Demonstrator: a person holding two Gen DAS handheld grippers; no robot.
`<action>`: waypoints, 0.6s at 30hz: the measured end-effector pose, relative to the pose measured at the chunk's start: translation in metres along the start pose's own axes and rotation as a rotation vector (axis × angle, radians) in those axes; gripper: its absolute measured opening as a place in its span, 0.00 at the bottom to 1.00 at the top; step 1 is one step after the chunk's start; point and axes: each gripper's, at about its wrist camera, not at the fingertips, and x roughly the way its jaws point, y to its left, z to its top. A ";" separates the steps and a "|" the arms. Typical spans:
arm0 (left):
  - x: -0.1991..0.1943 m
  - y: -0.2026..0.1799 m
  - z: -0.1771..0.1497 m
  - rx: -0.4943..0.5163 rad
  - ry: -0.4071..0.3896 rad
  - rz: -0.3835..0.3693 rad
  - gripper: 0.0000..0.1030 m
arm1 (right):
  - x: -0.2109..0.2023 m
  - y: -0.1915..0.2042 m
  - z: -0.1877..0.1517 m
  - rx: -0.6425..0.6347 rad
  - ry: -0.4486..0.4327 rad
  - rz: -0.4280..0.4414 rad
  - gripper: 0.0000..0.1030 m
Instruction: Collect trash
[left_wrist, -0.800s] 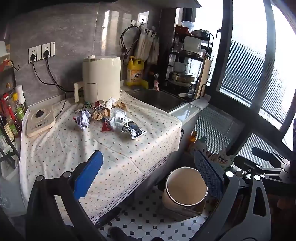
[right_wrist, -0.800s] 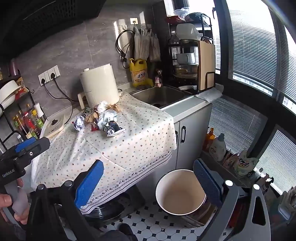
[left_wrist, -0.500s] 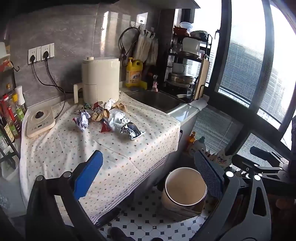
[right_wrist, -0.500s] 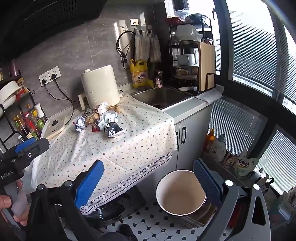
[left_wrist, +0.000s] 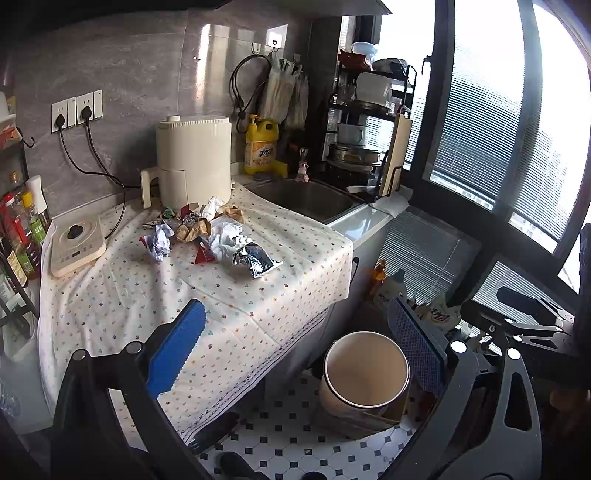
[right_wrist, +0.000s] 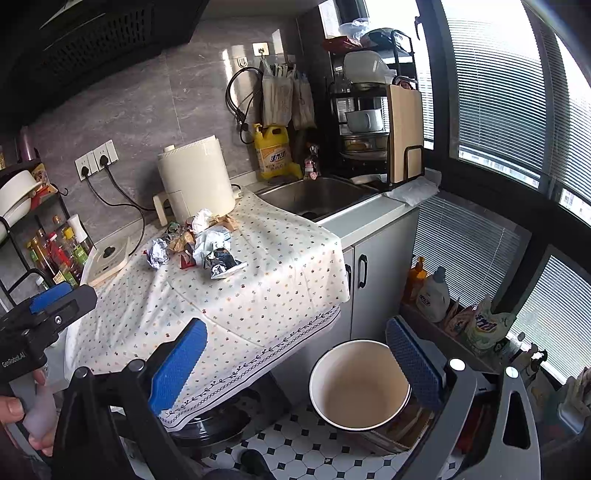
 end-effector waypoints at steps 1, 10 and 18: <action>-0.001 -0.001 0.000 0.001 -0.002 0.003 0.95 | 0.000 -0.001 0.001 0.003 -0.002 -0.001 0.93; -0.006 -0.003 0.002 -0.007 -0.020 0.034 0.95 | -0.004 -0.006 0.005 -0.003 -0.023 -0.002 0.93; -0.012 -0.001 0.001 -0.009 -0.028 0.042 0.95 | -0.006 -0.008 0.007 -0.016 -0.038 -0.009 0.93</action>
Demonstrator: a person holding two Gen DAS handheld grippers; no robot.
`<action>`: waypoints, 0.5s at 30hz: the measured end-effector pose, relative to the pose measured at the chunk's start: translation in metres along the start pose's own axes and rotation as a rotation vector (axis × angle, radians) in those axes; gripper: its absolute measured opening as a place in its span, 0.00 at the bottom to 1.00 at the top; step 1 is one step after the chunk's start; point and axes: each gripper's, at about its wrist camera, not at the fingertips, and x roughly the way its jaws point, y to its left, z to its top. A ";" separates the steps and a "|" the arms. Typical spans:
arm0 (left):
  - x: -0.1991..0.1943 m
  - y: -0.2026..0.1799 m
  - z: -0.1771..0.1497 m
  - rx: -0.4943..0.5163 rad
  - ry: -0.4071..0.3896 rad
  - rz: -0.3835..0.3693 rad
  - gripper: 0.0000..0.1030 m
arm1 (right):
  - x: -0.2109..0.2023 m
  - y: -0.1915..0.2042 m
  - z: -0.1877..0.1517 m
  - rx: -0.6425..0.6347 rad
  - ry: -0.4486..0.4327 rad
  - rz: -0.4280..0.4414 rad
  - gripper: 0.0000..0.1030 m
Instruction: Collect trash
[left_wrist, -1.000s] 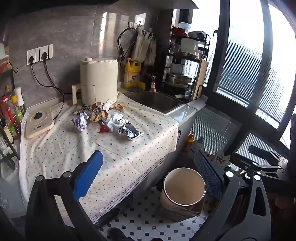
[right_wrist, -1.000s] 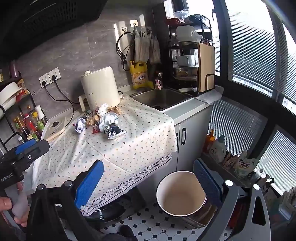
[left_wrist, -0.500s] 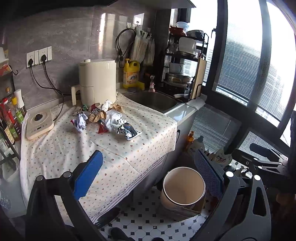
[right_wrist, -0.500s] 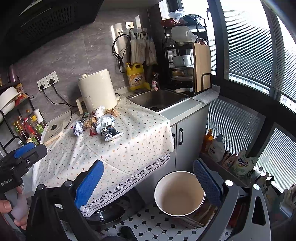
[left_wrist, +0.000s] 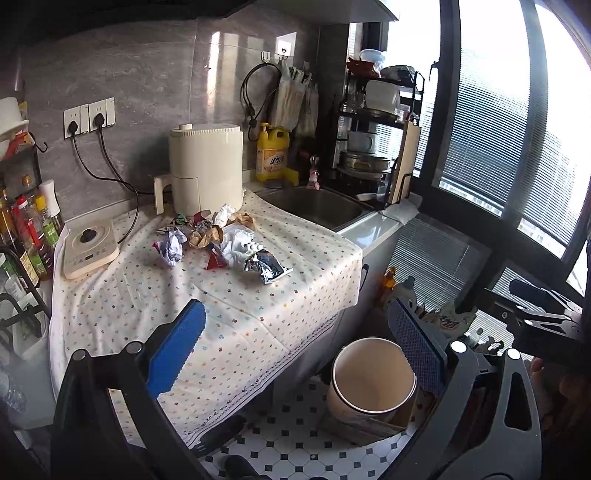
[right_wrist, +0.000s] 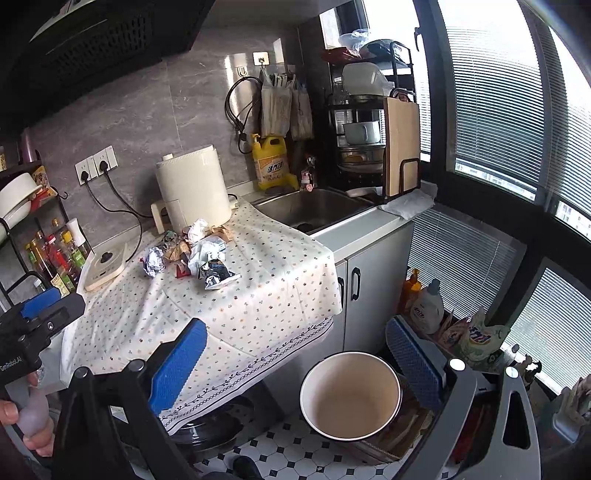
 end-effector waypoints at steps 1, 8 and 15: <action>-0.001 0.000 0.000 0.001 -0.001 0.001 0.95 | 0.000 0.000 0.000 -0.001 -0.001 -0.001 0.93; -0.001 0.000 0.001 -0.001 -0.006 0.001 0.95 | -0.002 0.001 0.000 -0.009 -0.007 0.002 0.93; -0.002 0.001 0.002 -0.010 -0.001 0.007 0.95 | -0.004 0.004 -0.003 -0.018 -0.005 0.009 0.92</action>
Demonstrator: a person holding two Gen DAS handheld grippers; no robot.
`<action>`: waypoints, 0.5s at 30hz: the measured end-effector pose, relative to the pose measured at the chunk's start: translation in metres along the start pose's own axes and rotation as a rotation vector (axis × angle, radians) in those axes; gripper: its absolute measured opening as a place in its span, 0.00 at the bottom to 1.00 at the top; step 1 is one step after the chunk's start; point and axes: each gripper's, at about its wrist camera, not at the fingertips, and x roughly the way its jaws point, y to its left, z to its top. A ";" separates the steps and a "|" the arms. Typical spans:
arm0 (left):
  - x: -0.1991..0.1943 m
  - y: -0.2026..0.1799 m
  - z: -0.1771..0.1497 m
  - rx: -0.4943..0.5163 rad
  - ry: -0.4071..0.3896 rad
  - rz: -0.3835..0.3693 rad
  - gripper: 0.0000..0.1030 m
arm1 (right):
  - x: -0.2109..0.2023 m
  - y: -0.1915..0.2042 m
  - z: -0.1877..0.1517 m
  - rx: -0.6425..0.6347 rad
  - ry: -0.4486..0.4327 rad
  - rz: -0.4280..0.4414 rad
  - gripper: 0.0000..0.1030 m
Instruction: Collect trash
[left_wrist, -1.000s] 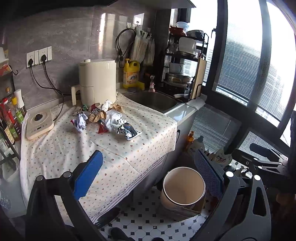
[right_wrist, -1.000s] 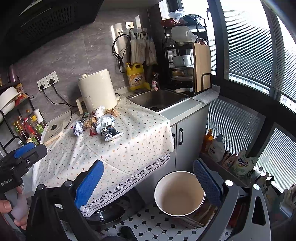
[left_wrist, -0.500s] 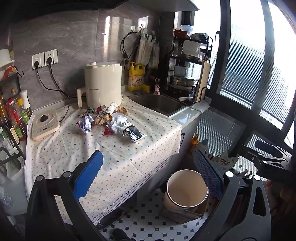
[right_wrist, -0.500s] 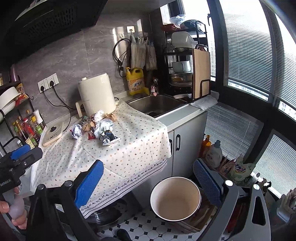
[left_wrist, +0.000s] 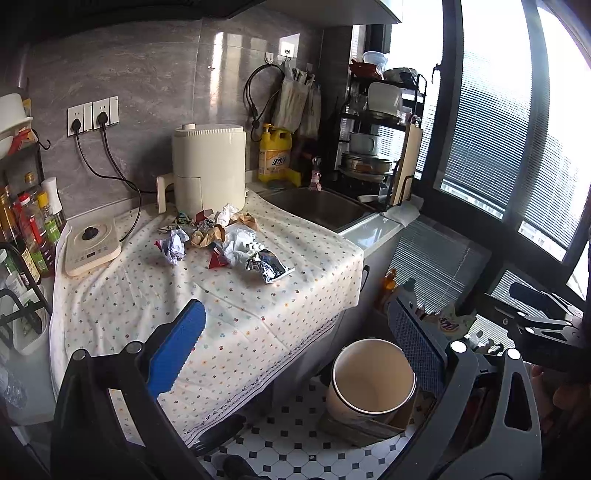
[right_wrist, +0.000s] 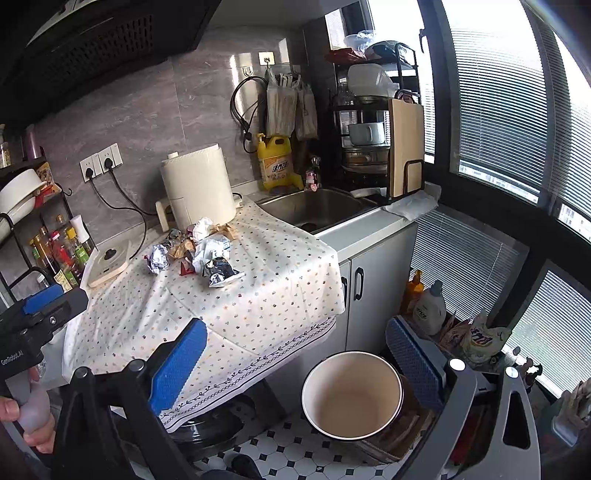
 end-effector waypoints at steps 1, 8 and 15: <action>0.000 0.000 0.000 -0.001 0.002 -0.001 0.95 | -0.001 -0.001 0.000 0.003 -0.003 0.000 0.92; -0.001 0.004 -0.002 -0.014 -0.005 -0.008 0.95 | 0.000 -0.001 0.002 0.013 -0.008 0.015 0.92; -0.001 0.010 -0.002 -0.032 -0.006 0.004 0.95 | 0.000 0.004 0.002 -0.004 -0.008 0.034 0.92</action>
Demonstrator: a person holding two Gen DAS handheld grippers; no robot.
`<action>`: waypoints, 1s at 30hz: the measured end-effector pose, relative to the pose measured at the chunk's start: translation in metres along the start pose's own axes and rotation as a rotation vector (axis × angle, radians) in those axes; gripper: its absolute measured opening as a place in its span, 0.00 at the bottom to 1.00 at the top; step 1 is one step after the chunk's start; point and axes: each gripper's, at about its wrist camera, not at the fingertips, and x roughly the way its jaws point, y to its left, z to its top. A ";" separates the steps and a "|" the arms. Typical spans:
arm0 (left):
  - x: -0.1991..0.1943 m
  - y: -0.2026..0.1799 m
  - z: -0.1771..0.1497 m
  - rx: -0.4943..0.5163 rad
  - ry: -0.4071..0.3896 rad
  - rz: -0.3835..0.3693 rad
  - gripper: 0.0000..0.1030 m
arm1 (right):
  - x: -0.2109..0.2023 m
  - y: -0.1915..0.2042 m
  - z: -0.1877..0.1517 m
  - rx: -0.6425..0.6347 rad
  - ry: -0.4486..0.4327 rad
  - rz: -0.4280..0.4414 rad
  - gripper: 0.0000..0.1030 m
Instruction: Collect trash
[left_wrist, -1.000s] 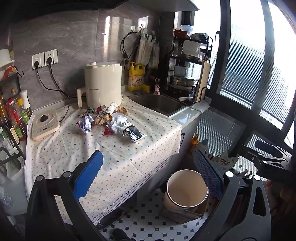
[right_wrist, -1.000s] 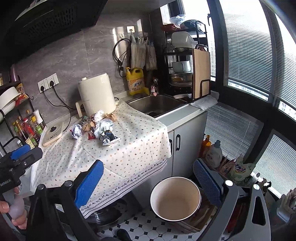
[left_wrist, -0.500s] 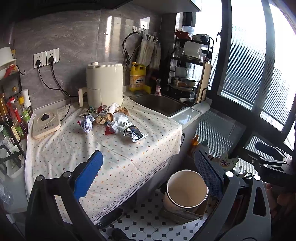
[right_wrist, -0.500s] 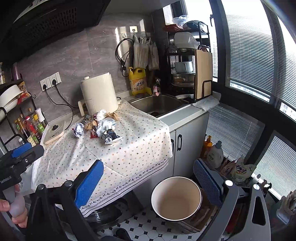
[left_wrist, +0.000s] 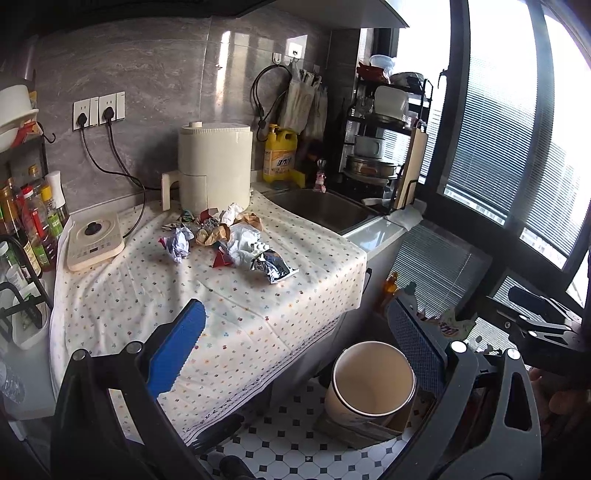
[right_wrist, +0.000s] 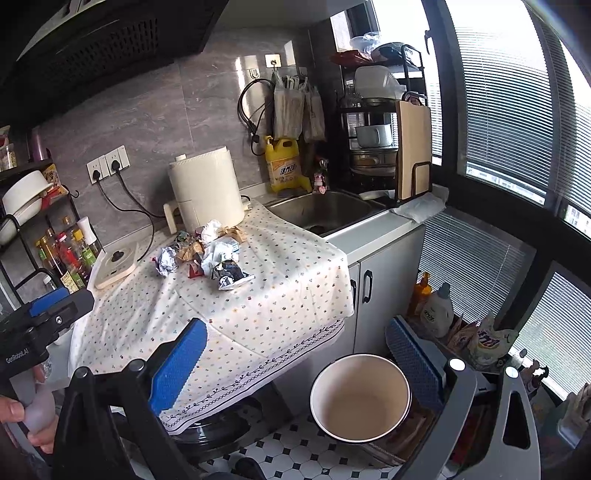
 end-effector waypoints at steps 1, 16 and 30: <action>0.000 0.000 0.000 -0.001 0.001 0.001 0.95 | 0.000 0.000 0.000 0.000 0.001 0.000 0.92; 0.008 0.011 0.000 -0.024 0.015 0.015 0.95 | 0.015 0.006 0.005 -0.005 0.013 -0.001 0.92; 0.051 0.084 0.025 -0.110 0.063 0.101 0.95 | 0.094 0.059 0.041 -0.050 0.096 0.111 0.92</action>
